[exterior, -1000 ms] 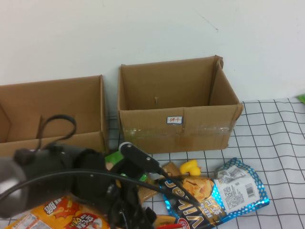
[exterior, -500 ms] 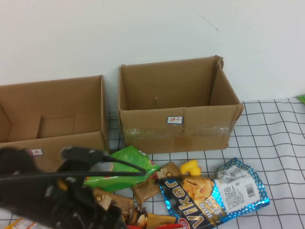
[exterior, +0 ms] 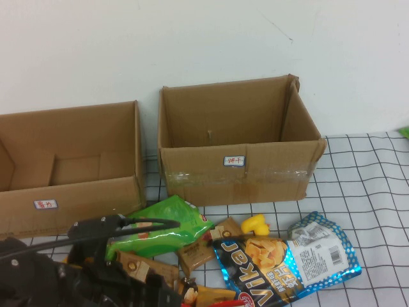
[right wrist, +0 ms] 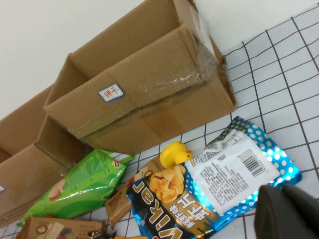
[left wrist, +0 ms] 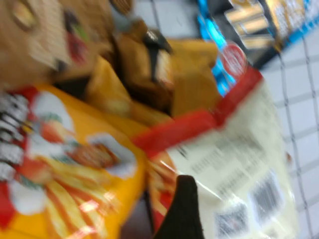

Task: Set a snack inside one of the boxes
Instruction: Pick up the potato chip

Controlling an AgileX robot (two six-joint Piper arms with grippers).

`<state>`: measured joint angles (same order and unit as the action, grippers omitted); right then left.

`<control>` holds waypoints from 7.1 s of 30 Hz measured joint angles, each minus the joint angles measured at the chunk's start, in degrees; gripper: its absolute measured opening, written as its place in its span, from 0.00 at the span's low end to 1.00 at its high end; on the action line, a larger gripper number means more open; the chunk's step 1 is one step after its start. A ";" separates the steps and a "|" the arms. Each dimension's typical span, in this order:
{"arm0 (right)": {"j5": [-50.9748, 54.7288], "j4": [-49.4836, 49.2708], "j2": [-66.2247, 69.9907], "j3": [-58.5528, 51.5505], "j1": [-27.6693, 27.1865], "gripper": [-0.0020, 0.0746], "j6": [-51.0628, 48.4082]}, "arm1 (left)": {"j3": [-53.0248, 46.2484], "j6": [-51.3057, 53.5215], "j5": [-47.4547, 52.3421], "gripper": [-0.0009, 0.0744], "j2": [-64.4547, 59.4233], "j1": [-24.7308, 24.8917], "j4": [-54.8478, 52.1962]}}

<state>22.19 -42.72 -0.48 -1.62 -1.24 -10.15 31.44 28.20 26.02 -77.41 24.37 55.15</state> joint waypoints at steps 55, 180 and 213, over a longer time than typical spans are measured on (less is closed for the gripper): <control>0.00 -1.20 0.00 0.00 0.00 0.02 -1.48 | 0.22 36.84 4.40 0.02 -21.53 0.00 39.82; 0.00 -1.33 0.00 0.00 0.00 0.02 -2.96 | 50.96 4.65 25.05 0.07 -43.26 -6.81 -14.37; 0.00 -1.68 0.00 0.00 0.00 0.02 -2.96 | 51.76 0.42 30.69 0.01 -18.55 -8.52 -32.12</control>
<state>22.19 -44.40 -0.48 -1.62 -1.24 -13.11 83.20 28.63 56.71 -95.95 15.85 23.03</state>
